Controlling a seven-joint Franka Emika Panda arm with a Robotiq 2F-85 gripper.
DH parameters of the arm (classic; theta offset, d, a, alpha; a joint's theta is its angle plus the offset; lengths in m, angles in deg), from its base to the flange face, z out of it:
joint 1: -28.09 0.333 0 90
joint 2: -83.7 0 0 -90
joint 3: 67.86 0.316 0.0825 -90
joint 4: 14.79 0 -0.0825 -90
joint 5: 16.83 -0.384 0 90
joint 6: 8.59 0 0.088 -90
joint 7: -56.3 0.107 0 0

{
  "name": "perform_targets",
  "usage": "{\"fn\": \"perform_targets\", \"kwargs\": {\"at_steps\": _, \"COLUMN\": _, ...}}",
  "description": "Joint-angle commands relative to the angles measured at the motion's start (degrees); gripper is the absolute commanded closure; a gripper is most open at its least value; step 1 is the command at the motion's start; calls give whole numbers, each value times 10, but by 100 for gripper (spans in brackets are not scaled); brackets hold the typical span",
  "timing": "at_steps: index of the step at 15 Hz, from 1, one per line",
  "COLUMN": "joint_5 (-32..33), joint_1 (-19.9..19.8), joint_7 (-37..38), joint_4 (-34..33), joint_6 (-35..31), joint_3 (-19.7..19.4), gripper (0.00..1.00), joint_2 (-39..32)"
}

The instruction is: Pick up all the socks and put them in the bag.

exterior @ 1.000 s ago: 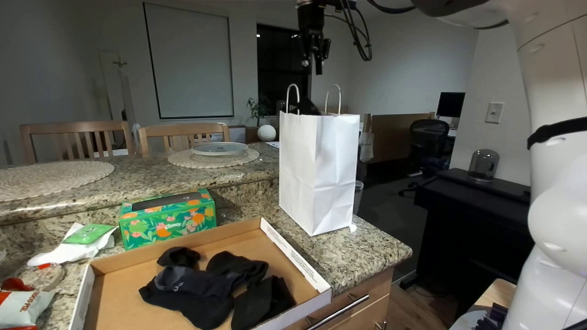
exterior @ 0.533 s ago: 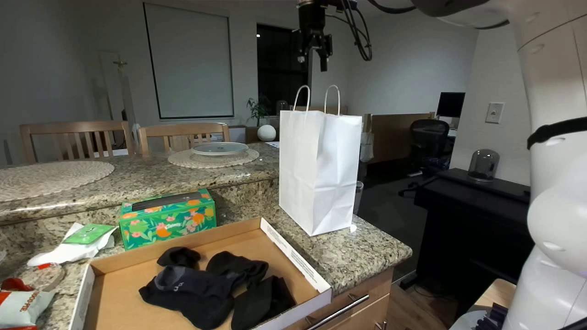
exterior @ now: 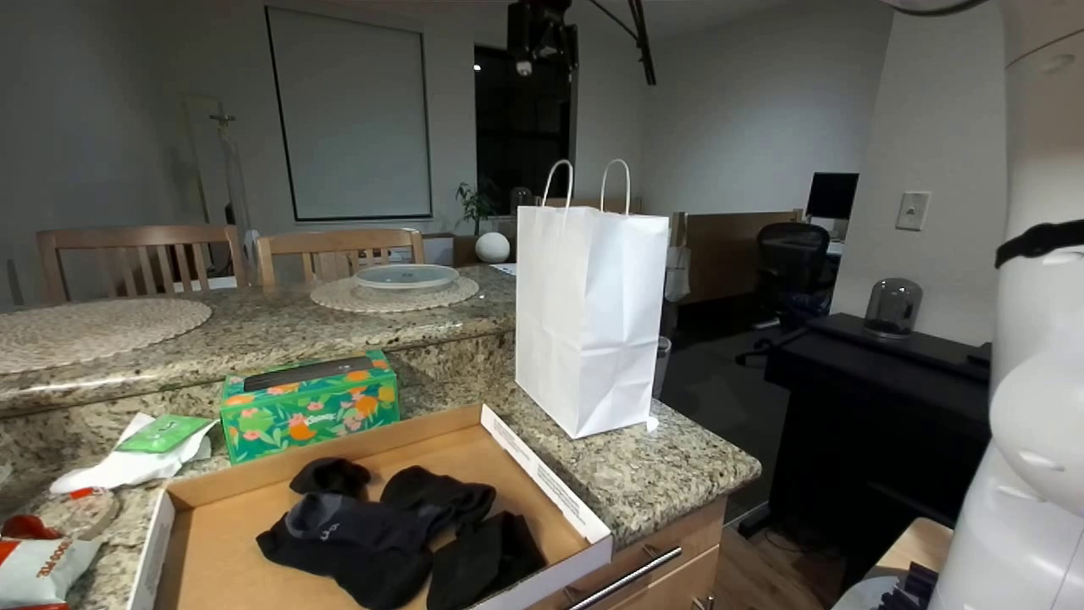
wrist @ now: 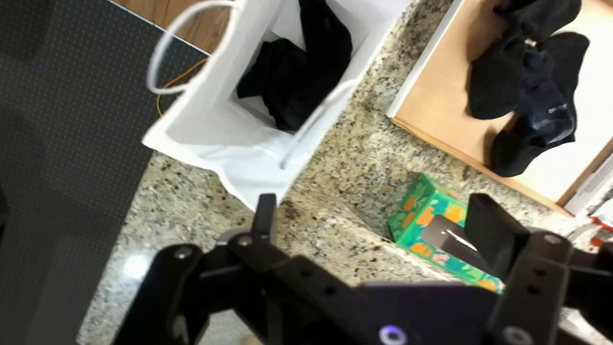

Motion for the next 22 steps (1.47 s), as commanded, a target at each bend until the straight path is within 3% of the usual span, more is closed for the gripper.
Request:
{"fn": "perform_targets", "kwargs": {"at_steps": 1, "joint_5": -1, "joint_1": 41, "joint_7": 1, "joint_4": 138, "joint_6": -67, "joint_3": 35, "gripper": 0, "joint_2": 85}}
{"fn": "perform_targets", "kwargs": {"at_steps": 4, "joint_5": -18, "joint_1": 75, "joint_7": 48, "joint_4": 220, "joint_6": -144, "joint_3": 61, "gripper": 0, "joint_2": 111}}
{"fn": "perform_targets", "kwargs": {"at_steps": 9, "joint_5": -69, "joint_1": 112, "joint_7": 189, "joint_4": 380, "joint_6": -373, "joint_3": 88, "gripper": 0, "joint_2": 134}}
{"fn": "perform_targets", "kwargs": {"at_steps": 13, "joint_5": -41, "joint_1": 151, "joint_7": 298, "joint_4": 510, "joint_6": -523, "joint_3": 109, "gripper": 0, "joint_2": 129}}
{"fn": "perform_targets", "kwargs": {"at_steps": 15, "joint_5": -33, "joint_1": 165, "joint_7": 340, "joint_4": 547, "joint_6": -562, "joint_3": 117, "gripper": 0, "joint_2": 121}}
{"fn": "perform_targets", "kwargs": {"at_steps": 16, "joint_5": -46, "joint_1": 159, "joint_7": 301, "joint_4": 492, "joint_6": -522, "joint_3": 112, "gripper": 0, "joint_2": 98}}
{"fn": "perform_targets", "kwargs": {"at_steps": 22, "joint_5": -45, "joint_1": 162, "joint_7": 308, "joint_4": 490, "joint_6": -529, "joint_3": 111, "gripper": 0, "joint_2": 94}}
